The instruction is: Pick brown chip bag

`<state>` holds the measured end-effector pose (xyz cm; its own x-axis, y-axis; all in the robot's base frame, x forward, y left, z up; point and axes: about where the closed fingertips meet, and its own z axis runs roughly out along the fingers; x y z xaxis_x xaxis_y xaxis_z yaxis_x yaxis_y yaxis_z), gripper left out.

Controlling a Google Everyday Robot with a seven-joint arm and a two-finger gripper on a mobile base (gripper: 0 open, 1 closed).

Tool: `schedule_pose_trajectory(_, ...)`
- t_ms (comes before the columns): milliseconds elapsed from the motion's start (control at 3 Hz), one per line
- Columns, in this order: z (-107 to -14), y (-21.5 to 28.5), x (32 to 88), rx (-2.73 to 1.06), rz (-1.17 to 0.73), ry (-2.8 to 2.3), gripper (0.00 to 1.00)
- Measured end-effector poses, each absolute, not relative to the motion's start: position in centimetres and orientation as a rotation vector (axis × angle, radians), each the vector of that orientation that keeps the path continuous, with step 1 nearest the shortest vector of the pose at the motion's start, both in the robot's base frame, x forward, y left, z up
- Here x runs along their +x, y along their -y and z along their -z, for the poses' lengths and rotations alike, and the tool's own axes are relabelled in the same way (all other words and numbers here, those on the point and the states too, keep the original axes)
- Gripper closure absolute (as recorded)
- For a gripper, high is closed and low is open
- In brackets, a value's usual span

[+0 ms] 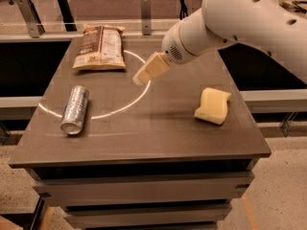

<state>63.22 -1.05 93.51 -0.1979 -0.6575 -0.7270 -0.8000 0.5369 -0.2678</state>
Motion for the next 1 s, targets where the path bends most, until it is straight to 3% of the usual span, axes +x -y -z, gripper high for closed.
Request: schedule_pose_trajectory(1000, -92.6, -4.7, 65.1, -1.123, -0.405, -1.867, 0.00)
